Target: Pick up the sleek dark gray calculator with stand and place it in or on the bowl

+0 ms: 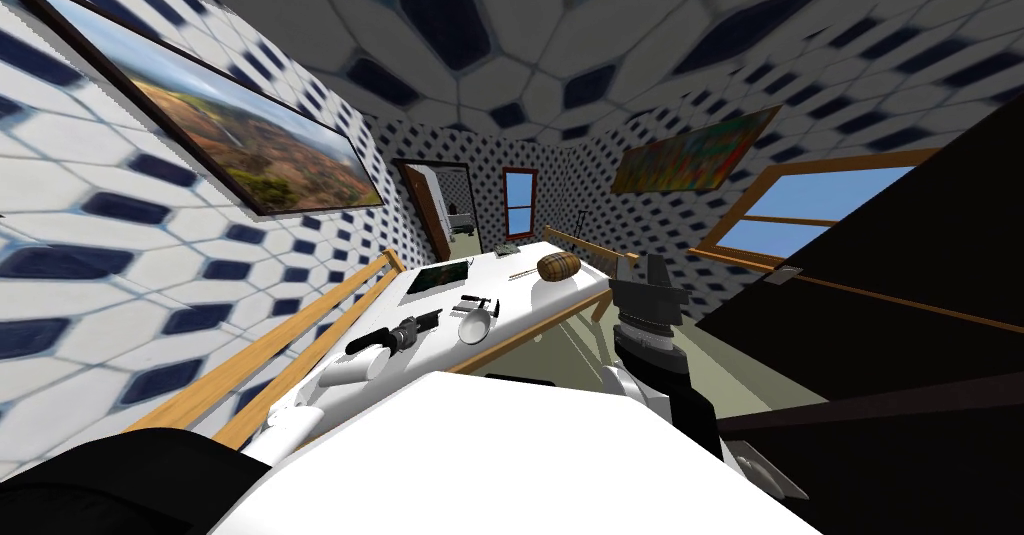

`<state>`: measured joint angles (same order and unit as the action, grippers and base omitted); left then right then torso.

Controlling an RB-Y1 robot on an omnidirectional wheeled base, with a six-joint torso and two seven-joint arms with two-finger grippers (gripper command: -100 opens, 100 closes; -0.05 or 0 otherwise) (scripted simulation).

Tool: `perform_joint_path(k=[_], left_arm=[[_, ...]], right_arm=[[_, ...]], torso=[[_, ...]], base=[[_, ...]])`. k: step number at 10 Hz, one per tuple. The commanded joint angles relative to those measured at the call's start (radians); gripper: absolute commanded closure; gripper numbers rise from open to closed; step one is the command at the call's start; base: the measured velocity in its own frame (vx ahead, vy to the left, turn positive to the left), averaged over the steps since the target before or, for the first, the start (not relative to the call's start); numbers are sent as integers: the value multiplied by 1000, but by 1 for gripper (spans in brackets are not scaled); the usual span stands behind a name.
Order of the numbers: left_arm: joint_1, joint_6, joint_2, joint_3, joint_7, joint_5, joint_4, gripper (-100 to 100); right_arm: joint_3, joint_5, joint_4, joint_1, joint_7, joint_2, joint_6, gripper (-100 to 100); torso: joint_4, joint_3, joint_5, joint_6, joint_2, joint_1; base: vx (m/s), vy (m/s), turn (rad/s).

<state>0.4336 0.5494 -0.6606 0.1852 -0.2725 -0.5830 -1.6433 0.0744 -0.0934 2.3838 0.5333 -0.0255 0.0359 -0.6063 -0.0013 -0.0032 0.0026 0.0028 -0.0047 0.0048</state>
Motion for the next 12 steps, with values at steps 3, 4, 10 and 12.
perform_joint_path(k=[3, 4, 10, 12], left_arm=[[0, 0, 0, 0, 0, 0, 0, 0], [-20, -20, 1, 14, 3, 10, 14, -100], [-21, -23, 13, 7, 5, 18, 25, 100], [-21, -23, 13, 7, 5, 18, 25, 100]], right_arm=[[0, 0, 0, 0, 0, 0, 0, 0], [0, 0, 0, 0, 0, 0, 0, 0], [0, 0, 0, 0, 0, 0, 0, 0], [0, 0, 0, 0, 0, 0, 0, 0]], torso=[[0, 0, 0, 0, 0, 0], [0, 0, 0, 0, 0, 0], [0, -1, 0, 0, -1, 1], [0, 0, 0, 0, -1, 0]], base=[[0, 0, 0], [48, 71, -14], [10, 14, -8], [0, 0, 0]])
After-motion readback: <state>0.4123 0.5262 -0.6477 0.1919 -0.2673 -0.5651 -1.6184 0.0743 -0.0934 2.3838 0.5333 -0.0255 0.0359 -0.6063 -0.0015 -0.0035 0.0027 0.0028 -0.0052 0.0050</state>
